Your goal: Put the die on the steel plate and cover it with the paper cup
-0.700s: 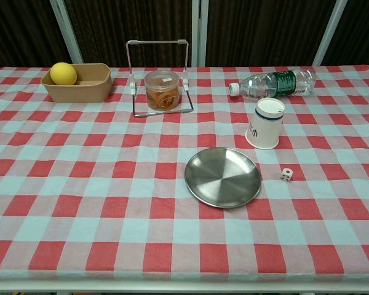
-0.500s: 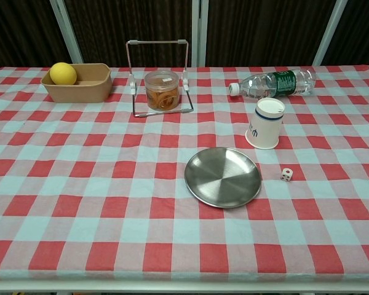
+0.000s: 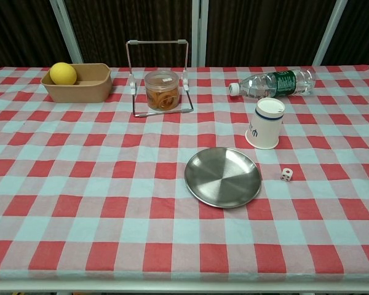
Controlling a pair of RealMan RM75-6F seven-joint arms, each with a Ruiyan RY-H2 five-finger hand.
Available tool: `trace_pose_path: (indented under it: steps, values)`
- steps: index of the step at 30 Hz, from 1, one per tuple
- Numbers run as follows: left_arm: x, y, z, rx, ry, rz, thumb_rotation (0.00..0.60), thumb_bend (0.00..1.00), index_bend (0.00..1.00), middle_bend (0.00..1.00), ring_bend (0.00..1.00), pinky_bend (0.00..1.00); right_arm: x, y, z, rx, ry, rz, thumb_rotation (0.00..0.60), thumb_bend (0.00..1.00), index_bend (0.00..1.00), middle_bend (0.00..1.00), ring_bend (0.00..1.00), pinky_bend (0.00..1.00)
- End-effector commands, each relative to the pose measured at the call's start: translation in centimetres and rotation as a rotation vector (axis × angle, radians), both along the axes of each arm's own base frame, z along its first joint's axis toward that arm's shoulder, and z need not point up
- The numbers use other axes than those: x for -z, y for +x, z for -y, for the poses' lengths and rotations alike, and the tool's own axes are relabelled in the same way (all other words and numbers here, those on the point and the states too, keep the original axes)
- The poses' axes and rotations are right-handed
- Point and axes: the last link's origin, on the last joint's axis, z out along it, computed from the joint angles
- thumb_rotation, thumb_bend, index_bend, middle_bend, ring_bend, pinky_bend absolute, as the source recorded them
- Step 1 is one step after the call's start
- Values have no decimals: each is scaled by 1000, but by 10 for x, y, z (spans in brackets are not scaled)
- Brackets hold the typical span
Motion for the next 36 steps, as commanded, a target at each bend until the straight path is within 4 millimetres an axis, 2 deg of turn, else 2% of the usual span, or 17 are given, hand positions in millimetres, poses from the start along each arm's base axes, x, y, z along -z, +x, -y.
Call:
trace_pose_path:
  steps: [1,5,10,24,36]
  values:
    - [0,-1,0,-4,-1,1,600,58,176,185,87,0,29,16,30,-23,96,-71,600,231,338,824,793,751]
    - [0,-1,1,-5,-5,1,600,58,175,185,88,0,52,19,48,-29,160,-141,600,226,398,928,901,872]
    - [-1,-1,1,-8,-4,-1,600,58,176,185,87,0,76,23,64,-46,203,-191,600,251,433,983,954,934]
    - [0,-2,2,-19,-10,3,600,58,175,185,87,0,115,34,82,-109,271,-301,600,257,440,997,963,947]
    - [0,-3,4,-23,-14,29,600,58,175,185,88,0,134,37,88,-116,295,-324,600,254,445,996,963,947]
